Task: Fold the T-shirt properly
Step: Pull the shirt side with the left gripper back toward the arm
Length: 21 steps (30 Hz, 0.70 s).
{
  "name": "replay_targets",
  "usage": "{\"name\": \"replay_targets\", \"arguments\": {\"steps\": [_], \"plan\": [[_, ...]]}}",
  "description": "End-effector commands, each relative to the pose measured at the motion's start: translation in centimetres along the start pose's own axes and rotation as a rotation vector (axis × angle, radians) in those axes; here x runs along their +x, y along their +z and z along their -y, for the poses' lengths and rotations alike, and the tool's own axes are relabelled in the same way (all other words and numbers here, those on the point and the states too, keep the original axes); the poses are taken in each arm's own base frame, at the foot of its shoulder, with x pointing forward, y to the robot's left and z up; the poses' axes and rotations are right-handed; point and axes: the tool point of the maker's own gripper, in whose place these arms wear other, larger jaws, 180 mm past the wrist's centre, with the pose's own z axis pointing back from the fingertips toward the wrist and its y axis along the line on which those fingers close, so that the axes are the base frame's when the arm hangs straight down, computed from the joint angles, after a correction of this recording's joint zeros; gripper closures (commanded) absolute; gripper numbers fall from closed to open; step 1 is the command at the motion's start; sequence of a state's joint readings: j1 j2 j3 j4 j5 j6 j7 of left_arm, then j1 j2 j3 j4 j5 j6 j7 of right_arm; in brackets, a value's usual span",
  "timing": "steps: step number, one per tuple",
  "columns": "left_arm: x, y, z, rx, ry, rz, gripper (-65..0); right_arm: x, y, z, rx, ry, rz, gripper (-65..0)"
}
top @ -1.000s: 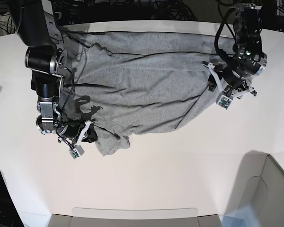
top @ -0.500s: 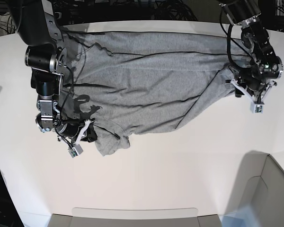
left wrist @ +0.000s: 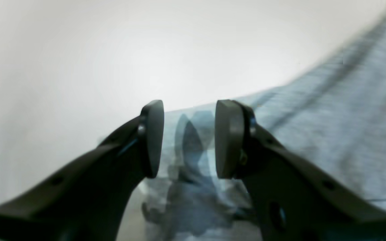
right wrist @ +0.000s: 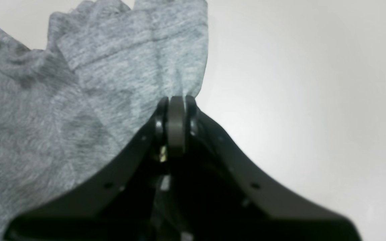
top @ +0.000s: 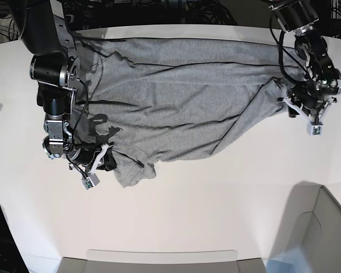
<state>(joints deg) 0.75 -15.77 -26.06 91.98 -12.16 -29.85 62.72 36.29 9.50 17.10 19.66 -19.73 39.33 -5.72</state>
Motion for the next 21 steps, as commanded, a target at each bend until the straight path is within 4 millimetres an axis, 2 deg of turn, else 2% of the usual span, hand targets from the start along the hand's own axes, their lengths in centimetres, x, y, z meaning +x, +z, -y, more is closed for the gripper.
{"name": "replay_targets", "arguments": {"steps": [1, 6, 10, 13, 19, 21], "plan": [[1.8, 0.6, -1.3, 0.036, -0.026, 0.049, -25.9, -5.3, 0.6, 0.1, 0.001, 0.067, -0.239, 0.0], [-0.3, -0.6, -1.6, 0.042, -0.043, -0.028, -26.0, -5.4, 0.6, 0.1, 0.001, 0.067, -0.24, 0.0], [-1.9, -1.7, -0.3, -0.05, -0.128, -0.065, -26.0, -5.4, 0.6, 0.0, 0.003, 0.067, -0.24, 0.0], [-3.1, -2.3, -0.1, -0.079, -0.127, -0.099, -26.0, -5.4, 0.6, 0.0, 0.003, 0.067, -0.24, 0.0], [-2.5, -2.5, 0.0, -0.085, -0.119, -0.054, -25.4, -5.4, 0.6, 0.1, 0.001, 0.067, -0.24, 0.0], [-2.5, -2.5, 0.0, -0.085, -0.119, -0.054, -22.9, -5.4, 0.6, 0.1, 0.001, 0.067, -0.24, 0.0]]}}
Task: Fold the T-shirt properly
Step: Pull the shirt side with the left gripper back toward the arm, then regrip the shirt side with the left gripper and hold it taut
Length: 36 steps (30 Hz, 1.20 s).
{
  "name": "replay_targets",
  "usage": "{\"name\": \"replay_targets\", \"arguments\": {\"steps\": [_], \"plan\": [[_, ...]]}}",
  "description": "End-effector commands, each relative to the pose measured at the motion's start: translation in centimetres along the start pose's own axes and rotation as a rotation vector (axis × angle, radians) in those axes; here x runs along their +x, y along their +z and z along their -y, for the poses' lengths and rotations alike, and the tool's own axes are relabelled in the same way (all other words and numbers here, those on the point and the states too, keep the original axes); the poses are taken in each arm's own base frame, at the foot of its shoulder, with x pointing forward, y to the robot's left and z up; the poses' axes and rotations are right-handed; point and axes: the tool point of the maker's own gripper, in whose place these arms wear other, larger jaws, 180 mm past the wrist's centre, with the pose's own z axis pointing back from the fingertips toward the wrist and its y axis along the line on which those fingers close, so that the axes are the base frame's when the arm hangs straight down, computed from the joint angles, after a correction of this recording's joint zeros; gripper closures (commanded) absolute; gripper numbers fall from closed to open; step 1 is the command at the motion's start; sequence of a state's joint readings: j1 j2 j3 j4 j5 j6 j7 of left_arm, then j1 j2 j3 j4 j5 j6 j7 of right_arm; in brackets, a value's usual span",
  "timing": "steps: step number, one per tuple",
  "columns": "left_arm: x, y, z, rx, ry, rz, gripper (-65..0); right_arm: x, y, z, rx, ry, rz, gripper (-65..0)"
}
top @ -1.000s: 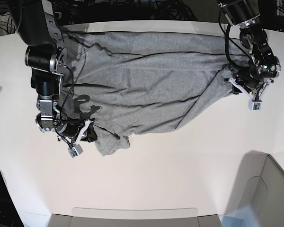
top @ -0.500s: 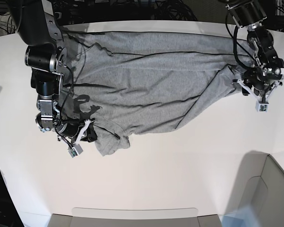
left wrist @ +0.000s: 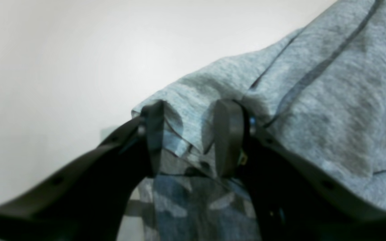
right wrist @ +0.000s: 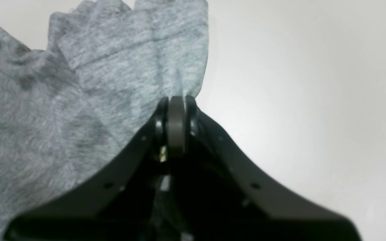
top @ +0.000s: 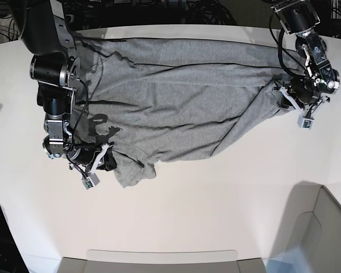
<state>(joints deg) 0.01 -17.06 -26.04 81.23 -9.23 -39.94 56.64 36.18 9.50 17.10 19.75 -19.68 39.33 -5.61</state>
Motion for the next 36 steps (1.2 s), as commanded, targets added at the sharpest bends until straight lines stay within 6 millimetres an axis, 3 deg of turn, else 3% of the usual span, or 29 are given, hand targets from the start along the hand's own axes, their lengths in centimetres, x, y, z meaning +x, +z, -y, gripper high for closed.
{"name": "replay_targets", "arguments": {"steps": [1, 7, 13, 21, 30, 31, 36], "plan": [[0.5, 0.3, -0.6, 0.017, -0.009, 0.011, -20.7, -5.4, 0.6, 0.1, 0.001, 0.067, -0.242, 0.0], [1.6, 0.3, -0.7, 0.018, -0.004, 0.027, 0.0, -5.4, 0.6, 0.1, 0.001, 0.067, -0.242, 0.0], [2.0, 0.6, -0.9, 0.025, -0.006, 0.038, 0.0, -5.4, 0.6, 0.1, 0.001, 0.067, -0.242, 0.0], [3.6, 4.6, -4.4, 0.15, 0.029, 0.087, 0.0, -5.4, 0.6, 0.1, 0.001, 0.067, -0.242, 0.0], [4.1, 5.0, -4.2, 0.157, 0.011, 0.093, 0.0, -5.3, 0.5, 0.0, 0.004, 0.067, -0.241, 0.0], [4.1, 5.0, -4.2, 0.157, 0.011, 0.093, -1.9, -5.3, 0.5, 0.0, 0.004, 0.067, -0.241, 0.0], [4.1, 5.1, -4.4, 0.162, 0.017, 0.096, -27.9, -5.3, 0.5, 0.0, 0.004, 0.067, -0.241, 0.0]]}}
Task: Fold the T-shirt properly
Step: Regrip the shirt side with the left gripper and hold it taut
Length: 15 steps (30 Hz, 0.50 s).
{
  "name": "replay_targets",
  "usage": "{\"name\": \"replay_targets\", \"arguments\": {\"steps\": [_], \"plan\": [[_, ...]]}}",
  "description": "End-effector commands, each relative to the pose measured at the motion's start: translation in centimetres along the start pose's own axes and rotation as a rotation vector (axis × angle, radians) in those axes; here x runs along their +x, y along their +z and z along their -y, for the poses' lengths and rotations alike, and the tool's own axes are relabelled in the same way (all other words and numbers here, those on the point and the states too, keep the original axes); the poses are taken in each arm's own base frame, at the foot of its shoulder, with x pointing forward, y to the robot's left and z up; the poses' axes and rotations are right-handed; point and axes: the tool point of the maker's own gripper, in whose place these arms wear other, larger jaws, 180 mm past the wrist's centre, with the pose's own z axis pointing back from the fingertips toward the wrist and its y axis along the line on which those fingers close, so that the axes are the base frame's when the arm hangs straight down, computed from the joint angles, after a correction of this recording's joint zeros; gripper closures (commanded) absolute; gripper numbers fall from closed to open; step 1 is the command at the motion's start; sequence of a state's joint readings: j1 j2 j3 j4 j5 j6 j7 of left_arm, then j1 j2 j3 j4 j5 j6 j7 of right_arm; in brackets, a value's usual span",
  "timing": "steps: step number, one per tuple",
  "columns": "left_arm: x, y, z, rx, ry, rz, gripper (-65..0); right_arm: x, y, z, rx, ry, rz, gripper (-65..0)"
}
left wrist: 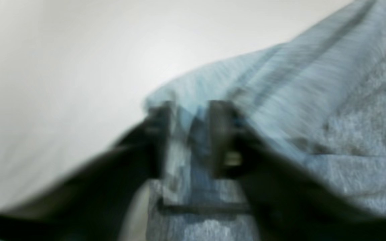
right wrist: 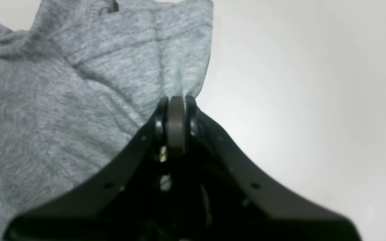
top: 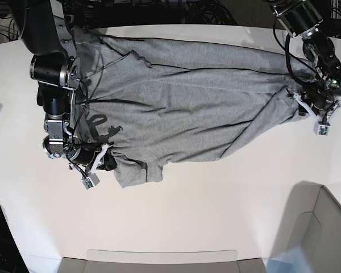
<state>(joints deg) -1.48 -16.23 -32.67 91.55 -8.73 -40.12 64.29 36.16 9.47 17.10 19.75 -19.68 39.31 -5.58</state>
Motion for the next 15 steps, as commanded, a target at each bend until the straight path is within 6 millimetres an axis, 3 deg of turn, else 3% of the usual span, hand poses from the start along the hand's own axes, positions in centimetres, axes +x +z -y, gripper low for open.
{"name": "replay_targets", "arguments": {"steps": [1, 7, 12, 15], "plan": [[1.6, 0.6, -1.0, 0.025, -0.008, 0.051, -30.3, -5.3, 0.5, 0.0, 0.004, 0.068, -0.241, 0.0], [1.8, 0.6, -0.7, 0.019, -0.015, 0.057, -28.0, -5.3, 0.5, 0.0, 0.004, 0.068, -0.241, 0.0], [2.1, -0.5, 3.1, -0.058, -0.132, 0.027, -28.0, -5.4, 0.6, 0.1, 0.001, 0.068, -0.242, 0.0], [0.9, -0.7, 3.8, -0.073, -0.151, -0.002, -28.0, -5.4, 0.6, 0.1, 0.001, 0.068, -0.242, 0.0]]}}
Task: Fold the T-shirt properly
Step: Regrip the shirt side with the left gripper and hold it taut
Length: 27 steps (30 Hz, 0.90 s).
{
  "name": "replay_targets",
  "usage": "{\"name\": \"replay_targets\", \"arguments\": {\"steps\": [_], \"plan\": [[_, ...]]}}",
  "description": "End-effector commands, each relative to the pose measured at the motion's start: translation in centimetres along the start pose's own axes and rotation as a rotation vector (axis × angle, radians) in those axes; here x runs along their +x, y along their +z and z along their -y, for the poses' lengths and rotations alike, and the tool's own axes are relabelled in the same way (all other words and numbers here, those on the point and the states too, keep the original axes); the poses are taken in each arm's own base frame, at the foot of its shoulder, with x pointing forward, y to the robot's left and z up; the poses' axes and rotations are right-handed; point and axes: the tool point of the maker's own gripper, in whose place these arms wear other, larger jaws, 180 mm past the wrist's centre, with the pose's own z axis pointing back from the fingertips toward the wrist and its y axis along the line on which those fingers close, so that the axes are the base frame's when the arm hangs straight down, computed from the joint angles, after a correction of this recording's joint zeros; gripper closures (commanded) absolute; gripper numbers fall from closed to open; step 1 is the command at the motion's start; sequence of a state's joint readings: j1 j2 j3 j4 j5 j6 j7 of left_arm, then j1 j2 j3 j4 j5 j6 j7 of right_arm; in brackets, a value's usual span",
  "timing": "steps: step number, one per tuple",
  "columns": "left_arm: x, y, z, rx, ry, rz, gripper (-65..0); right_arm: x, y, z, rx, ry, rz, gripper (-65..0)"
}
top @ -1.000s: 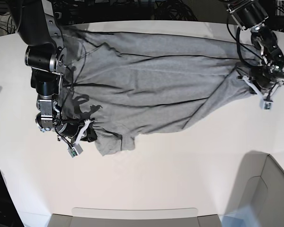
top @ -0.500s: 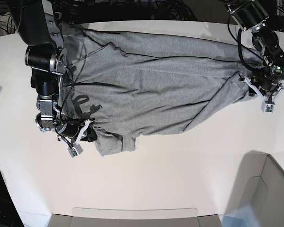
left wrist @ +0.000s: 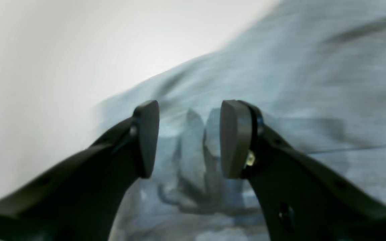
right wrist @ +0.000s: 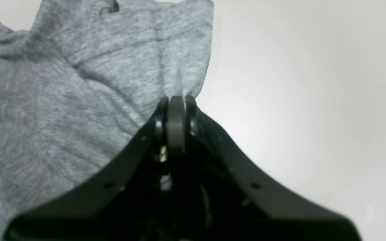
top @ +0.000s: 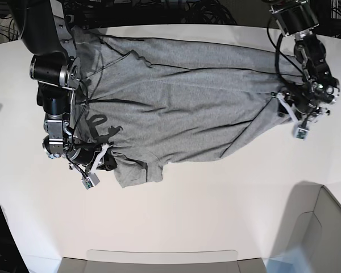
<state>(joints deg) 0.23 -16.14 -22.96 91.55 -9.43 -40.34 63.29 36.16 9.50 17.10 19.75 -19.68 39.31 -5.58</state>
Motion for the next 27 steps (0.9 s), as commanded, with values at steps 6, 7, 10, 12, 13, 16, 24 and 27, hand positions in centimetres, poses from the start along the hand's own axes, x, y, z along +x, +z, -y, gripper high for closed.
{"name": "replay_targets", "arguments": {"steps": [6, 7, 10, 12, 13, 16, 24, 27], "plan": [[-0.1, 0.3, -1.5, 0.033, 0.001, -0.01, -28.0, -5.4, 0.6, 0.1, 0.001, 0.068, -0.242, 0.0], [-0.7, -0.1, -1.5, 0.027, 0.011, -0.027, -28.0, -5.4, 0.6, 0.1, 0.001, 0.068, -0.242, 0.0], [-2.1, -0.6, -2.5, 0.029, 0.017, -0.075, -28.0, -5.4, 0.6, 0.1, 0.001, 0.068, -0.242, 0.0], [-2.3, -0.7, -2.5, 0.024, 0.022, -0.08, -27.9, -5.4, 0.6, 0.1, 0.001, 0.068, -0.242, 0.0], [-2.3, -0.7, -2.5, 0.025, 0.02, -0.079, -27.8, -5.4, 0.6, 0.1, 0.001, 0.068, -0.242, 0.0], [-2.3, -0.6, -2.6, 0.026, 0.023, -0.079, -27.6, -5.4, 0.6, 0.1, 0.001, 0.068, -0.242, 0.0], [-2.2, -0.6, -2.6, 0.027, 0.023, -0.077, -10.8, -5.4, 0.6, 0.1, 0.001, 0.068, -0.242, 0.0], [-2.2, -0.6, -2.5, 0.025, 0.024, -0.077, -2.6, -5.4, 0.6, 0.1, 0.001, 0.068, -0.242, 0.0]]}}
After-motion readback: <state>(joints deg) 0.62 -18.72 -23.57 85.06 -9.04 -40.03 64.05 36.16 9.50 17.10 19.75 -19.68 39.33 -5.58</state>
